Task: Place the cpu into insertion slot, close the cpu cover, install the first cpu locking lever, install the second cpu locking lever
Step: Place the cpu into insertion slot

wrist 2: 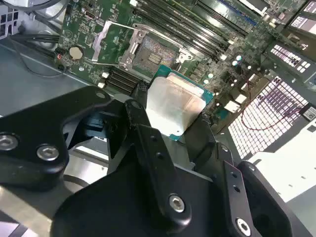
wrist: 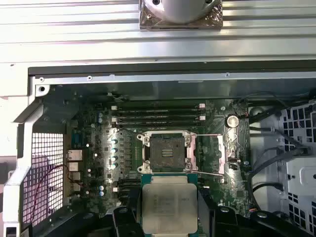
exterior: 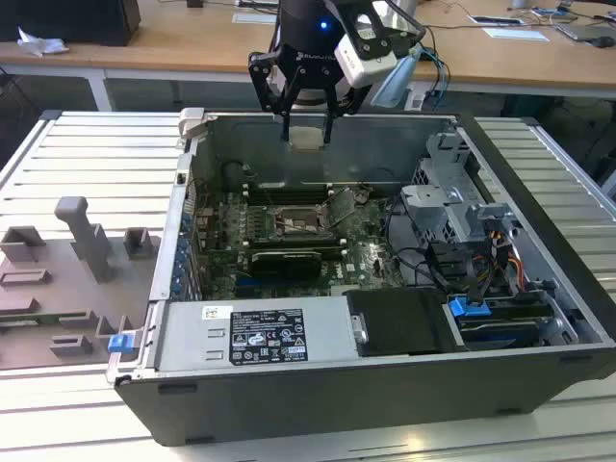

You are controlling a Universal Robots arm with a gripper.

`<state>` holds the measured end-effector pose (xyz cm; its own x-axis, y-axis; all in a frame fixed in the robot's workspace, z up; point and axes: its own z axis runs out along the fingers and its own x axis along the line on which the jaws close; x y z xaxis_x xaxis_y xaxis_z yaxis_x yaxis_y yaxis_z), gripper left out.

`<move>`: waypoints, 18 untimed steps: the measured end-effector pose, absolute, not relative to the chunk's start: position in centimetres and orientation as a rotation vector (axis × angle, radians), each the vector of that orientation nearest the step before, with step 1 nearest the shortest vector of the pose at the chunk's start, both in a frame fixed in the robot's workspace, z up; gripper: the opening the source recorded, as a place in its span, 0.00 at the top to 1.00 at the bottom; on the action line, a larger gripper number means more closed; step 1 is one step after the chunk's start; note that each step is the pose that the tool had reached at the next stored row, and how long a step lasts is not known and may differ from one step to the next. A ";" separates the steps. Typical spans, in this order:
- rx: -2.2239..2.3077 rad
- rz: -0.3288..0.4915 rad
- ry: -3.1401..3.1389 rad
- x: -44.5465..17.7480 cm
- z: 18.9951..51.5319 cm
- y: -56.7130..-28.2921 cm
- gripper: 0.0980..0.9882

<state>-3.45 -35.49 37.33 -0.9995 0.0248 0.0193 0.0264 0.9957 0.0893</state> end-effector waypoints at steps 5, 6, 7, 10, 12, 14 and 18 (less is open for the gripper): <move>-0.167 -0.139 -3.119 -3.4 37.3 -35.5 0.50; -0.201 -0.139 -3.118 -3.4 37.3 -35.5 0.50; -0.225 -0.139 -3.117 -3.4 37.3 -35.5 0.50; -0.273 -0.140 -3.115 -3.4 37.3 -35.5 0.50; -0.319 -0.140 -3.112 -3.5 37.3 -35.5 0.50; -0.358 -0.140 -3.109 -3.4 37.3 -35.5 0.50; -0.458 -0.138 -3.099 -3.5 37.1 -35.5 0.50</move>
<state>-3.45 -35.49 37.09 -0.9572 0.2887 0.0187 0.2892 0.9534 0.0862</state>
